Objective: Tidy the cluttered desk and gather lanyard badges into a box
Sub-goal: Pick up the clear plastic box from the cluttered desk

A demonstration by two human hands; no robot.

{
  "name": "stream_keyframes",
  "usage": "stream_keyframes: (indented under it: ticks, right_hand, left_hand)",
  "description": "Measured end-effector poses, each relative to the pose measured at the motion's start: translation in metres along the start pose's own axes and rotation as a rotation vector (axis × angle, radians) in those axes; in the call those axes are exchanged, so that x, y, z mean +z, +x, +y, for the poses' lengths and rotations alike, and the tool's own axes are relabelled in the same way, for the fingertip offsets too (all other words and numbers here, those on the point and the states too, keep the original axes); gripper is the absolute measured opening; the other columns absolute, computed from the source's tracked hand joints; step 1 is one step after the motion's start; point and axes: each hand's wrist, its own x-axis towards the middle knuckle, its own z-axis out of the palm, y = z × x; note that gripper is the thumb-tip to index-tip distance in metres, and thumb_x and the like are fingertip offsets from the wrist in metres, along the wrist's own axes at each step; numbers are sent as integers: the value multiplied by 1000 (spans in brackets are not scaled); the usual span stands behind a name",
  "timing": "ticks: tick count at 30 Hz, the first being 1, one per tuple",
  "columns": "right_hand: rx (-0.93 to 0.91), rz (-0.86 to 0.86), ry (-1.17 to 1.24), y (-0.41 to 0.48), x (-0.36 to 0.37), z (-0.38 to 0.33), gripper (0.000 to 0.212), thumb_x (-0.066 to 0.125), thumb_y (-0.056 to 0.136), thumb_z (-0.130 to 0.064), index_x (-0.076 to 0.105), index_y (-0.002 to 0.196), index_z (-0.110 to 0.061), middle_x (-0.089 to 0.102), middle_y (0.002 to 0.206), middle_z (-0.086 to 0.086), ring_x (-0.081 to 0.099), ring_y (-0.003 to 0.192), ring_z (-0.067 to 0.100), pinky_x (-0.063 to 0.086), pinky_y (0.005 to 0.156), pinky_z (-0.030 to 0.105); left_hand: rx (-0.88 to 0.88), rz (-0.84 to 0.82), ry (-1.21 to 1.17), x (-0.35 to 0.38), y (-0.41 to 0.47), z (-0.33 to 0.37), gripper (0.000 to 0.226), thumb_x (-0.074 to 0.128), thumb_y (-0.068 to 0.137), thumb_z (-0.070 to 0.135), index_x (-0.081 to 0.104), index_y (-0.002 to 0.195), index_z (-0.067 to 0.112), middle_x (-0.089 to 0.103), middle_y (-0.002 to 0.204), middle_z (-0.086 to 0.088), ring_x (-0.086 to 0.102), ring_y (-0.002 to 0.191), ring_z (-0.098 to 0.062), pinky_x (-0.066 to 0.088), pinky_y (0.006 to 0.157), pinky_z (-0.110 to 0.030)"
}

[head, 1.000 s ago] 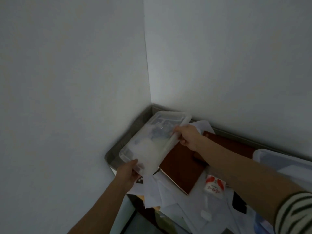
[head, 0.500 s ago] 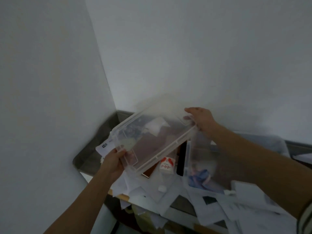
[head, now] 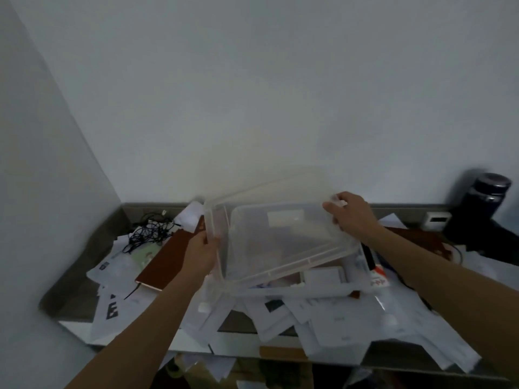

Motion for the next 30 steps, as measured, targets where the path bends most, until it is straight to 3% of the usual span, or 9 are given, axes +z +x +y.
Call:
stream_keyframes:
  ticks: [2, 4, 7, 9, 14, 17, 21, 26, 30]
  right_hand:
    - [35, 3, -63, -9, -6, 15, 44, 59, 93, -41, 57, 122, -9, 68, 88, 4, 63, 68, 14, 52, 70, 33]
    - [60, 14, -169, -20, -11, 29, 37, 58, 93, -43, 61, 111, -11, 68, 96, 5, 63, 78, 20, 53, 72, 34]
    - [91, 36, -290, -33, -14, 45, 35, 59, 90, -46, 58, 72, -16, 60, 68, 0, 59, 63, 18, 49, 58, 30]
    - [103, 64, -340, -37, -13, 51, 41, 60, 89, -49, 56, 65, -17, 58, 61, -1, 57, 56, 15, 46, 52, 28]
    - [138, 30, -422, -43, -5, 64, 37, 55, 88, -59, 68, 89, -24, 64, 73, -8, 61, 63, 9, 45, 51, 25]
    - [163, 36, -384, -36, -6, 72, 49, 57, 84, -63, 64, 115, -26, 65, 100, -3, 63, 84, 17, 56, 66, 36]
    - [339, 13, -11, -20, -5, 75, 73, 71, 81, -49, 47, 139, -13, 60, 126, 9, 60, 95, 23, 54, 77, 38]
    - [415, 17, 5, -10, -3, 79, 71, 73, 80, -47, 50, 134, -6, 62, 114, 8, 59, 86, 22, 49, 69, 33]
    - [486, -31, 184, -9, -1, 86, 43, 75, 78, -46, 69, 93, -5, 72, 95, 11, 69, 80, 24, 57, 73, 36]
  left_hand:
    - [48, -51, 78, 12, 3, 2, 26, 44, 98, 22, 60, 113, 7, 64, 96, -10, 60, 82, -24, 44, 61, -27]
    - [148, -100, 139, 22, 4, 2, 12, 45, 97, 15, 55, 98, 8, 59, 91, -12, 55, 76, -23, 44, 62, -28]
    - [249, -93, 257, 32, 4, -1, 21, 51, 92, 8, 47, 73, 15, 48, 70, -10, 48, 62, -20, 38, 56, -29]
    - [253, -56, 295, 33, 7, -1, 27, 54, 91, 10, 45, 67, 17, 49, 63, -11, 47, 54, -19, 38, 51, -25]
    - [273, -64, 313, 32, 17, -9, 31, 61, 92, 19, 50, 63, 16, 53, 60, -7, 49, 51, -14, 40, 48, -23]
    - [290, -65, 223, 33, 21, -10, 18, 67, 89, 20, 58, 76, 11, 56, 76, -7, 54, 68, -20, 48, 64, -35]
    - [-34, -130, -126, 32, 30, -7, 26, 76, 81, 27, 55, 87, 13, 60, 90, -11, 61, 81, -26, 54, 79, -46]
    - [17, -77, -56, 38, 38, 1, 21, 75, 81, 29, 65, 76, 10, 67, 76, -11, 66, 71, -26, 59, 70, -48]
    - [-46, -92, -18, 50, 43, 10, 29, 65, 89, 26, 61, 106, 3, 62, 85, -7, 59, 73, -17, 51, 56, -32]
